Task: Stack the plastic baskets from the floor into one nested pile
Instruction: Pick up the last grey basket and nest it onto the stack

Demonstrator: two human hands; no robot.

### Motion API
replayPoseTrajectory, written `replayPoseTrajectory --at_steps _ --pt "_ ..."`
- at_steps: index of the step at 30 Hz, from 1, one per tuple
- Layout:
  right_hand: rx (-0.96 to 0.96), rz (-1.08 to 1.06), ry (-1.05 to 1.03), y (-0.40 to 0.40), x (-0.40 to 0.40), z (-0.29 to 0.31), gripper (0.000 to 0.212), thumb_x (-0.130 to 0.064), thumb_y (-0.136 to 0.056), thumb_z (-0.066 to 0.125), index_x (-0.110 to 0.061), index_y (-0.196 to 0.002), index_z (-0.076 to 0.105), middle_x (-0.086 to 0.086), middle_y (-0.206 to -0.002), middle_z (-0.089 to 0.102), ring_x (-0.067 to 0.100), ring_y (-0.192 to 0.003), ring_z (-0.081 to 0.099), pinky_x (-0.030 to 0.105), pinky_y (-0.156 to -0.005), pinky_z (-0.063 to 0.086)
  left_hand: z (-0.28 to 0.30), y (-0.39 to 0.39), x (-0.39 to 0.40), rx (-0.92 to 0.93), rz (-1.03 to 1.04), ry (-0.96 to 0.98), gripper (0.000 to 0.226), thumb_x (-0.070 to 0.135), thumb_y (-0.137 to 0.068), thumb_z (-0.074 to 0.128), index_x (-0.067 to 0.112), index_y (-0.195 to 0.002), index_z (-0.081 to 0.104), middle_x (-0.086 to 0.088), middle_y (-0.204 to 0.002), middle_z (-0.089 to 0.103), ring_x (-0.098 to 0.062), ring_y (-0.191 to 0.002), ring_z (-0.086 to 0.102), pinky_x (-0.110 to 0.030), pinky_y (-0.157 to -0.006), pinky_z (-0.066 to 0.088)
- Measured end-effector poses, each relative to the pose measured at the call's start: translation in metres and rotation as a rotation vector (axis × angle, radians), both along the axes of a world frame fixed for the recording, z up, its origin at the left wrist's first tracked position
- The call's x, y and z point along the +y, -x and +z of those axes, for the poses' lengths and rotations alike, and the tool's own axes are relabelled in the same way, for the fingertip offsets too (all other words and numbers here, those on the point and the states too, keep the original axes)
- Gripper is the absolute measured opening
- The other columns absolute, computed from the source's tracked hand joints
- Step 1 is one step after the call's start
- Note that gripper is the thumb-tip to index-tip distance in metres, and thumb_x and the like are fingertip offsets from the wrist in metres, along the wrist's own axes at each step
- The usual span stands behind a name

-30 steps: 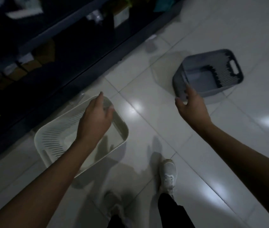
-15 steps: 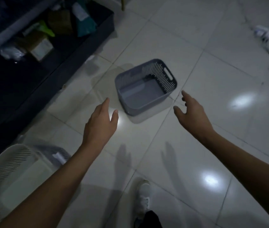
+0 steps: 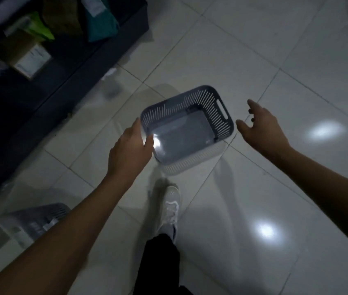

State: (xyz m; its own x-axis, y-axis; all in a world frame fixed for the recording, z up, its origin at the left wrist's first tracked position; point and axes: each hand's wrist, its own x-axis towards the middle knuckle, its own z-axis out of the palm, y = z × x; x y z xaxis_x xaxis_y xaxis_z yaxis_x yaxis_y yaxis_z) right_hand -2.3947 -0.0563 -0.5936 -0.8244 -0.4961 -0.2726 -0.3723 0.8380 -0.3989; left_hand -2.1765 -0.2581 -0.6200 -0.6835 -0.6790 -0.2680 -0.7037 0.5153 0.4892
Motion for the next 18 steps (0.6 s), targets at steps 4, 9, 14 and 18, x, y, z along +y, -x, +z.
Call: replayPoseTrajectory --at_steps 4,9,14,18 --pt "-0.044 0.030 -0.109 0.046 -0.026 -0.025 0.070 -0.030 -0.092 0.055 -0.010 -0.150 0.023 0.024 -0.143 0.042 0.036 -0.129 0.045 0.040 -0.104 0.037 -0.025 0.032 -0.033 -0.107 0.051 -0.030 0.065 0.047 -0.098 0.039 0.017 -0.153 0.023 -0.015 -0.144 0.048 -0.033 -0.123 0.052 -0.044 -0.092 0.044" --pt "-0.083 0.066 -0.171 0.090 -0.038 -0.063 0.070 -0.029 -0.092 0.057 -0.011 -0.150 0.022 0.023 -0.144 0.041 0.036 -0.128 0.045 0.042 -0.103 0.038 -0.055 0.065 -0.055 -0.174 0.102 -0.033 0.065 0.048 -0.098 0.037 0.021 -0.155 0.020 -0.016 -0.143 0.049 -0.034 -0.123 0.052 -0.045 -0.093 0.044" --pt "-0.188 0.123 -0.215 0.134 -0.052 -0.118 0.077 -0.028 -0.090 0.058 -0.010 -0.152 0.016 0.023 -0.144 0.043 0.037 -0.129 0.045 0.044 -0.104 0.038 -0.119 0.086 -0.059 -0.311 0.158 -0.076 0.073 0.048 -0.098 0.040 0.014 -0.156 0.012 -0.023 -0.131 0.056 -0.039 -0.111 0.058 -0.044 -0.082 0.048" --pt "-0.240 0.180 -0.302 0.163 -0.059 -0.176 0.084 -0.017 -0.087 0.063 -0.008 -0.151 0.011 0.025 -0.139 0.048 0.039 -0.121 0.052 0.045 -0.096 0.044 -0.181 0.095 -0.055 -0.369 0.320 -0.189 0.084 0.047 -0.095 0.049 0.002 -0.154 0.008 -0.027 -0.127 0.058 -0.041 -0.107 0.061 -0.039 -0.073 0.046"
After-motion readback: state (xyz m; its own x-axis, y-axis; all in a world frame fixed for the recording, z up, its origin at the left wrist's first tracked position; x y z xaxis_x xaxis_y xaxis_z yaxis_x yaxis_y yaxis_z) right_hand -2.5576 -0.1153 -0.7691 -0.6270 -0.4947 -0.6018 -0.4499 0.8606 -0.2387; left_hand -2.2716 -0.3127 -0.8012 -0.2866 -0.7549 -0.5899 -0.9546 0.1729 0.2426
